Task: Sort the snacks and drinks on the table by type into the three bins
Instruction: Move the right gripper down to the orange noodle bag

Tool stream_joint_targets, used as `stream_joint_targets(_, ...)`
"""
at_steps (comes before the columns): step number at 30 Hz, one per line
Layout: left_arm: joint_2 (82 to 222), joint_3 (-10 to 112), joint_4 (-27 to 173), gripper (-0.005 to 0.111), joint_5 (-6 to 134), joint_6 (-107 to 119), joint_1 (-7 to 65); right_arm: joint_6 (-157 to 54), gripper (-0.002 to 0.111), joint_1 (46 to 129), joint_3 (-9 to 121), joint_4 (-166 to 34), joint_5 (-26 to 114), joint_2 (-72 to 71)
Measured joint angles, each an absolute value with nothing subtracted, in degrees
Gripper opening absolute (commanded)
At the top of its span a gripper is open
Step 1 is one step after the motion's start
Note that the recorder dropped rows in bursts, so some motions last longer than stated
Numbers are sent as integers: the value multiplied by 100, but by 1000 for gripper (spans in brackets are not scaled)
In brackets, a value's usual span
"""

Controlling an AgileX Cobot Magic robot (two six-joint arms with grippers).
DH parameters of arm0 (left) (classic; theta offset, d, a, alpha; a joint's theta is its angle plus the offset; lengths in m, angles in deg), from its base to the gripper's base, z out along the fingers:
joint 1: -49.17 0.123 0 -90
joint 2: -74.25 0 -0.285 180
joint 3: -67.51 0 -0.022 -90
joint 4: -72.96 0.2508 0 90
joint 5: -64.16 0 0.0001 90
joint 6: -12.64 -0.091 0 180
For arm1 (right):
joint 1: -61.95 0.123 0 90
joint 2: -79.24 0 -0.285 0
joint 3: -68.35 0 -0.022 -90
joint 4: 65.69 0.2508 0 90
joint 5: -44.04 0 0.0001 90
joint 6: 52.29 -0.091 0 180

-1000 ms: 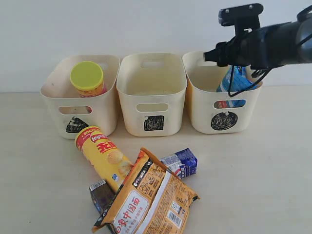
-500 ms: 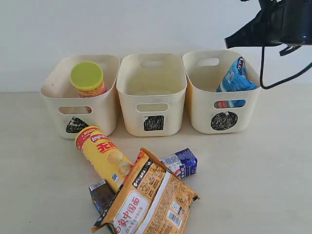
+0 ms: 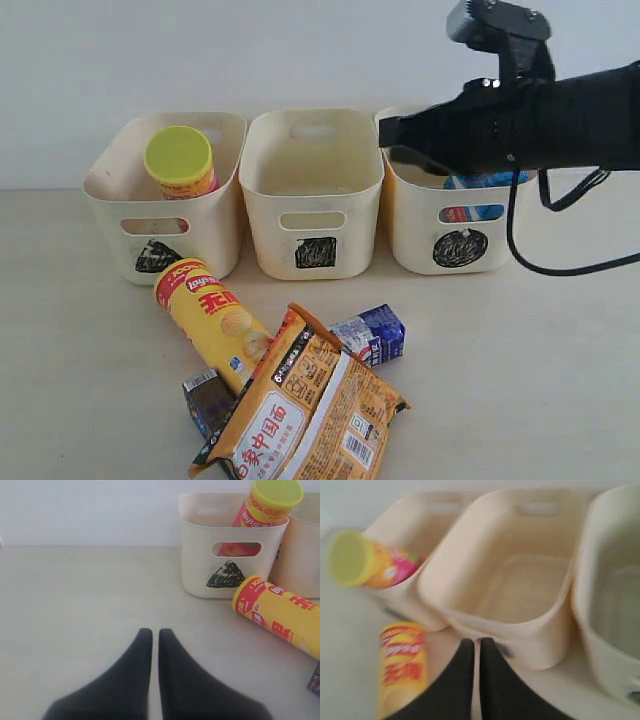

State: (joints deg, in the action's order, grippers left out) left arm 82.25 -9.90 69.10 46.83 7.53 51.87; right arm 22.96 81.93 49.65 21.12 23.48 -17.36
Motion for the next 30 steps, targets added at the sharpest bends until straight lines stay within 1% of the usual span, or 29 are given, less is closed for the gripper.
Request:
stream_joint_targets(5, 8225, -990, 6910, 4, 4683, 753, 5187, -746, 0, 8193, 5781, -1467, -34, -1725)
stream_joint_targets(6, 8225, -990, 6910, 4, 4683, 753, 5187, -1139, 0, 8193, 5926, -1974, -518, -1726)
stream_joint_targets(9, 8225, -990, 6910, 4, 4683, 753, 5187, -1655, 0, 8209, 6041, -2693, -1599, -1682)
stream_joint_targets(13, 8225, -990, 6910, 4, 4683, 753, 5187, -1798, 0, 8618, 5741, -3204, -1959, -1494)
stream_joint_targets(15, 8225, -990, 6910, 4, 4683, 753, 5187, -1850, 3, 9017, 5534, -3400, -1977, -1411)
stream_joint_targets(17, 8225, -990, 6910, 4, 4683, 753, 5187, -1955, 14, 9441, 5385, -3540, -1887, -1395)
stream_joint_targets(22, 8225, -990, 6910, 4, 4683, 753, 5187, -2184, 54, 10489, 5127, -3846, -1269, -1395)
stream_joint_targets(24, 8225, -990, 6910, 4, 4683, 753, 5187, -2354, 65, 10865, 5073, -4043, -934, -1395)
stream_joint_targets(27, 8225, -990, 6910, 4, 4683, 753, 5187, -2891, 73, 11463, 5021, -4519, -280, -1395)
stream_joint_targets(30, 8225, -990, 6910, 4, 4683, 753, 5187, -3698, 75, 11991, 4998, -5328, 336, -1395)
